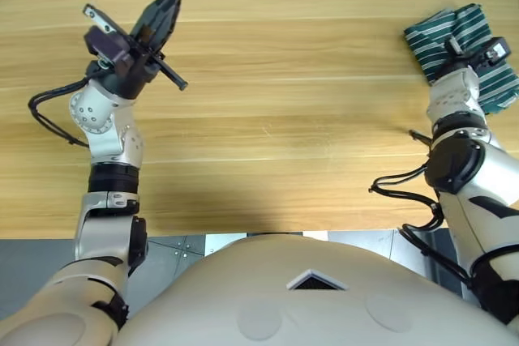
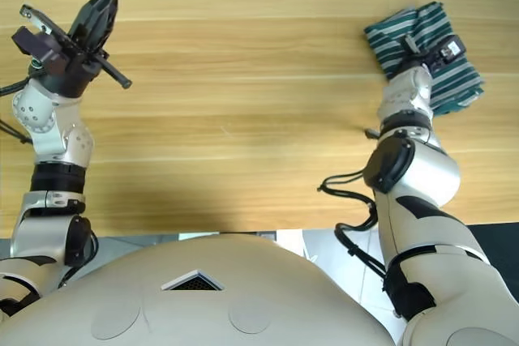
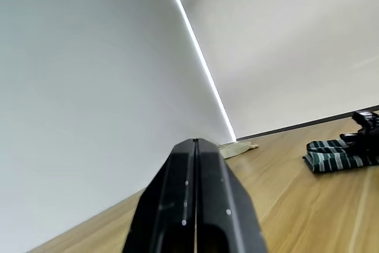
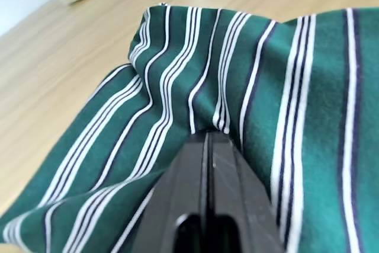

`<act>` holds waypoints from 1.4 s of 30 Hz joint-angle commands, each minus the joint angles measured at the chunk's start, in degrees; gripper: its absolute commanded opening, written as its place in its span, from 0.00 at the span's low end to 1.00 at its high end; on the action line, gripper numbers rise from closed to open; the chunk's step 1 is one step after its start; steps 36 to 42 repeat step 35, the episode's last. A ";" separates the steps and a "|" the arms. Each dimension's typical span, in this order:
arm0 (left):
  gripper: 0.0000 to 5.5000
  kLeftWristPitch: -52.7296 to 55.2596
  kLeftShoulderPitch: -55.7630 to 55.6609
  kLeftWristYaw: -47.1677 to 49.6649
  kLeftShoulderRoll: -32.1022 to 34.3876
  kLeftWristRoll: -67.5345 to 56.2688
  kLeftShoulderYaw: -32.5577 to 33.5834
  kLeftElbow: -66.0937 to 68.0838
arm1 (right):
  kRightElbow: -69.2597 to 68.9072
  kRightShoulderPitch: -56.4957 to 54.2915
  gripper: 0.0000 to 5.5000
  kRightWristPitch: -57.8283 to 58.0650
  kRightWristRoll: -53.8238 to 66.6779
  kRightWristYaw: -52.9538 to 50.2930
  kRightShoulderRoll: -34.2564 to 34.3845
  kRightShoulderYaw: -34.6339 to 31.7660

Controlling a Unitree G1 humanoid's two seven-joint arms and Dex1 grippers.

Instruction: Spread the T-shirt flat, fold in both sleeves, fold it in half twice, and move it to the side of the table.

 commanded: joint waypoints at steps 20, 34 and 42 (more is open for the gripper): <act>0.00 6.06 -16.43 4.40 -6.35 -0.90 20.13 41.07 | -30.00 5.04 0.00 -31.79 -50.94 -49.38 2.54 23.51; 0.00 14.64 -17.62 20.43 -6.05 1.02 26.66 51.48 | -0.81 1.21 0.05 -18.98 -14.86 26.37 18.18 8.51; 0.00 13.54 -17.44 21.74 -6.04 2.89 25.36 51.47 | -0.90 0.60 0.06 -17.14 -11.84 31.50 18.51 6.63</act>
